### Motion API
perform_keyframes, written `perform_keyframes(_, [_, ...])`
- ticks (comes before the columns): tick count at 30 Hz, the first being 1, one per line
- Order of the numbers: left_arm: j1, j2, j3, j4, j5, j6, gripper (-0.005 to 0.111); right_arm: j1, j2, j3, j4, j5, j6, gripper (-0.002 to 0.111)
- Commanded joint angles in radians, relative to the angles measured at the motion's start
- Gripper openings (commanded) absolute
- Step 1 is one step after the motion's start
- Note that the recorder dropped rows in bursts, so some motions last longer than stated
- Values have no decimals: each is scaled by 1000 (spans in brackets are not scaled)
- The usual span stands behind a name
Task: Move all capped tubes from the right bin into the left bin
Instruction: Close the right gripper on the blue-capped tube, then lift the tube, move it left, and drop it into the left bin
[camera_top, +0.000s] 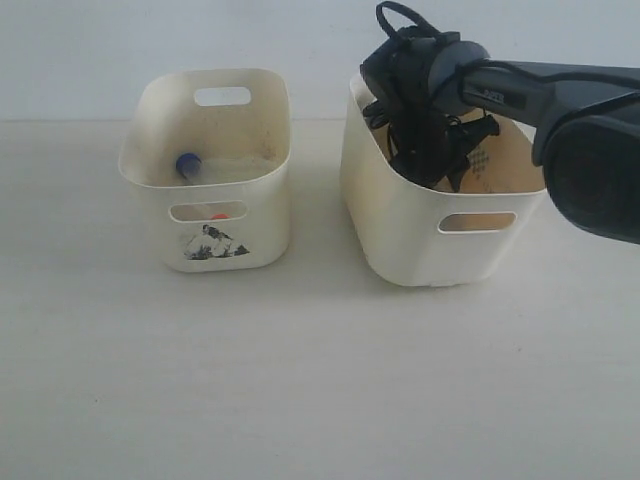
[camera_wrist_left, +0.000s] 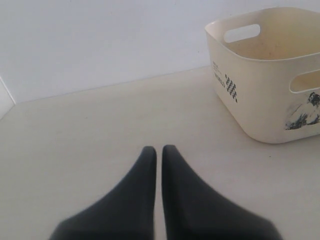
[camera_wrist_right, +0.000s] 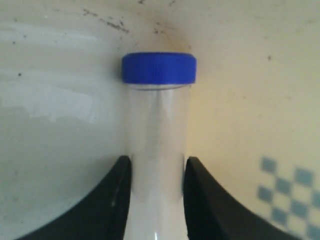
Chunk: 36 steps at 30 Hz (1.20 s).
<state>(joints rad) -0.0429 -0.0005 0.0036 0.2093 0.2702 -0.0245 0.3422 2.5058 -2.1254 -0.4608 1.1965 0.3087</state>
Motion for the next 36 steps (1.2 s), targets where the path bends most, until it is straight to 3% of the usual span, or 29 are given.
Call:
perform_keyframes(1, [-1,0,-4,-4,-9,-13,4,6,-11,-26,130,25,-3,0])
perform_keyframes(13, [-1,0,-4,-4,-9,-13,4,6,-245,-43,195,25,-23,0])
perform_keyframes(17, [-1,0,-4,-4,-9,-13,4,6,-347,-43,367,25,-57,0])
perform_keyframes(23, [-1,0,-4,-4,-9,-13,4,18,-400,-41,973,25,-332,0])
perform_keyframes(28, [-1,0,-4,-4,-9,-13,4,102,-378,-38,983,-236,-445,1])
perform_keyframes(30, [-1,0,-4,-4,-9,-13,4,123,-362,-38,974,-274,-480,11])
perform_keyframes(34, [-1,0,-4,-4,-9,-13,4,134,-344,-38,971,-289,-472,45])
perform_keyframes(36, [-1,0,-4,-4,-9,-13,4,134,-341,-38,957,-299,-422,46])
